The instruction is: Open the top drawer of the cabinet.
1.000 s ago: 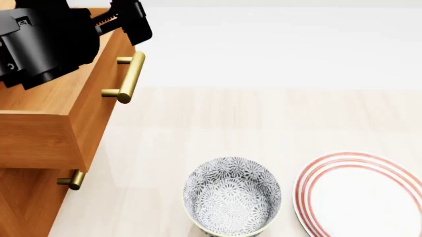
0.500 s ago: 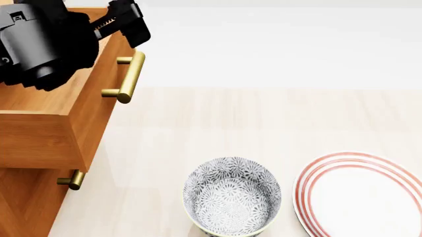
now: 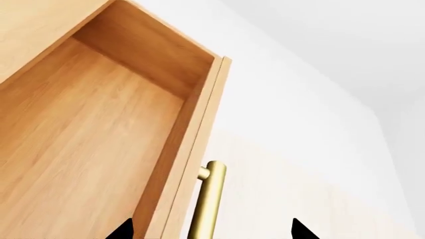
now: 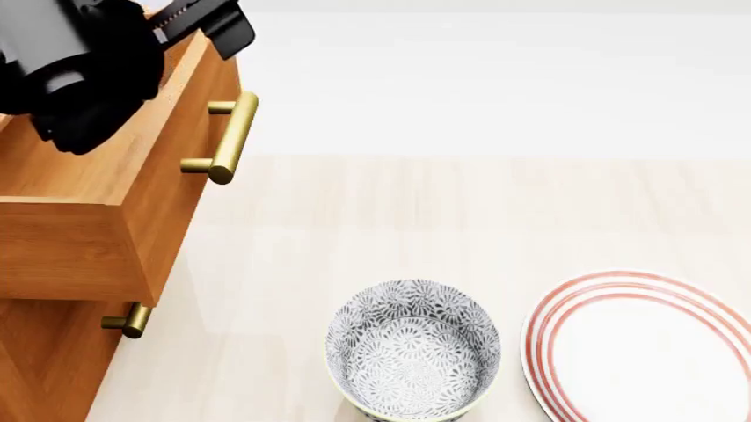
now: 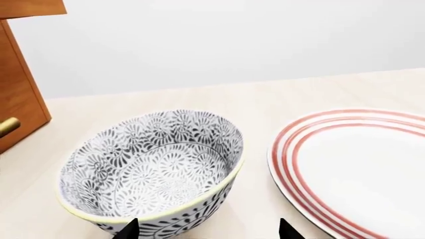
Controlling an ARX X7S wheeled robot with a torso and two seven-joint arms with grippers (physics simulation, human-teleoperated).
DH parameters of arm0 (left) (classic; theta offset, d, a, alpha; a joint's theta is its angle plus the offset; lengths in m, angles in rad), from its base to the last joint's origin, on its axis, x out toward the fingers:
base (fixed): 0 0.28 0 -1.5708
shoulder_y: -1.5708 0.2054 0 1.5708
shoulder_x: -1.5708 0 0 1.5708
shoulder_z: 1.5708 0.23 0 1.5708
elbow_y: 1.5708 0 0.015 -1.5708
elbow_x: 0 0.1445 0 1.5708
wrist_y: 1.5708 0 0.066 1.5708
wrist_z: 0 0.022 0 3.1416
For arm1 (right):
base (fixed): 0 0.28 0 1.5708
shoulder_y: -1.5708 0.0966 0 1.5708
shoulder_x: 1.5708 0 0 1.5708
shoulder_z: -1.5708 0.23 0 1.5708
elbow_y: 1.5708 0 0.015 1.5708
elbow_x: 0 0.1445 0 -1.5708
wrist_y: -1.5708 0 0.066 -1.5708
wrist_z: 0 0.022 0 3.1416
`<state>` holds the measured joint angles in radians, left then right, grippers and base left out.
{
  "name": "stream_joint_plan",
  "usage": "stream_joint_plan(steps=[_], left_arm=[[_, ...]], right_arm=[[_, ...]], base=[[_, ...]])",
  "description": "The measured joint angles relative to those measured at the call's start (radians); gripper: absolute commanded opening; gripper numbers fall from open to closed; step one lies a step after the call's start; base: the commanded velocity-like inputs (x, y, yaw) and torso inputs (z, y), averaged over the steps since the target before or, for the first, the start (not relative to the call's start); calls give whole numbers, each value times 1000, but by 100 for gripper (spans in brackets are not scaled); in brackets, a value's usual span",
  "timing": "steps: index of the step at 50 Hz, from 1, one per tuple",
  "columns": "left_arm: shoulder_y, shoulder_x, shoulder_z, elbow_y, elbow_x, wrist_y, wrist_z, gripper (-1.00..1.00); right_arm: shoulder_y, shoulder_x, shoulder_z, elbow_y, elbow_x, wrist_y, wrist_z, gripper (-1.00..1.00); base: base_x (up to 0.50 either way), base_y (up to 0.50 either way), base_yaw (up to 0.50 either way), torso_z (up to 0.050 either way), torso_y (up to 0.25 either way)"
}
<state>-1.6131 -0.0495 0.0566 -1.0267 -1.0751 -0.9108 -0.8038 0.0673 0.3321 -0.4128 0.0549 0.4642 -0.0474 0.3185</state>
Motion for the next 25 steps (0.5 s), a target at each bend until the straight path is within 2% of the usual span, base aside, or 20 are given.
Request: stream_joint_plan(steps=[25], left_arm=[[-78, 12, -2, -245, 42, 72, 42, 100]], right_arm=[[-3, 4, -11, -2, 3, 1, -2, 100]], base=[[0, 0, 0, 0, 0]])
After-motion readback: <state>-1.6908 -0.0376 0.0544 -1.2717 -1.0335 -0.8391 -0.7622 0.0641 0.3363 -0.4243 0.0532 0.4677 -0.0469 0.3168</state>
